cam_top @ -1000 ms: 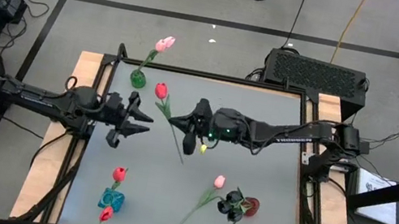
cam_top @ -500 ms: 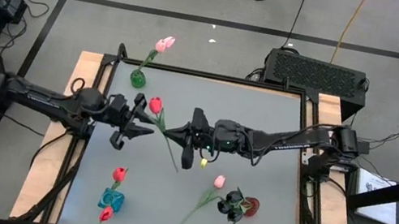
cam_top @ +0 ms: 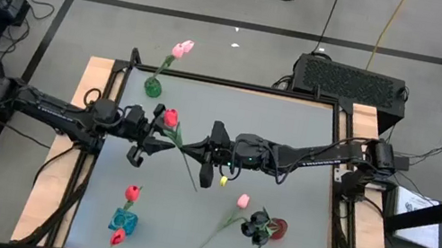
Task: Sort flowers into vase by color
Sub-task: Put the red flower into the blue vase
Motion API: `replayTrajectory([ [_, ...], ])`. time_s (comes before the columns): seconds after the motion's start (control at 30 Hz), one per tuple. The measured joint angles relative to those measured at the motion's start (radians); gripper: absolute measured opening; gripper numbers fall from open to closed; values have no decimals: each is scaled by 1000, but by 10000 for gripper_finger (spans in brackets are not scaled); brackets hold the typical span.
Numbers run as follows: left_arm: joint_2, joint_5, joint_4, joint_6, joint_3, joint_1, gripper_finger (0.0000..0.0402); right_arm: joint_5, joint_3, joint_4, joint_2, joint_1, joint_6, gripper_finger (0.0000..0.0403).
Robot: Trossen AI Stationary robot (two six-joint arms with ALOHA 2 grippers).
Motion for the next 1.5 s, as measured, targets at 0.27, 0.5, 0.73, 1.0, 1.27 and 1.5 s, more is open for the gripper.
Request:
replayTrajectory([
  [0.27, 64, -4, 58, 0, 0, 0, 146, -3, 0, -8, 0, 0, 2, 0],
  [0.5, 99, -7, 68, 0, 0, 0, 142, -3, 0, -10, 0, 0, 2, 0],
  [0.73, 98, -8, 73, 1, 0, 0, 89, -3, 0, -9, 0, 0, 2, 0],
  [1.0, 98, -7, 70, 42, 0, -1, 11, 1, 0, -10, 0, 0, -16, 32],
  [1.27, 96, -6, 59, 60, 0, 0, 14, -1, 0, -9, 0, 2, -42, 106],
  [1.5, -1, 2, -76, 135, 0, 0, 15, -5, 0, -62, 0, 2, -25, 147],
])
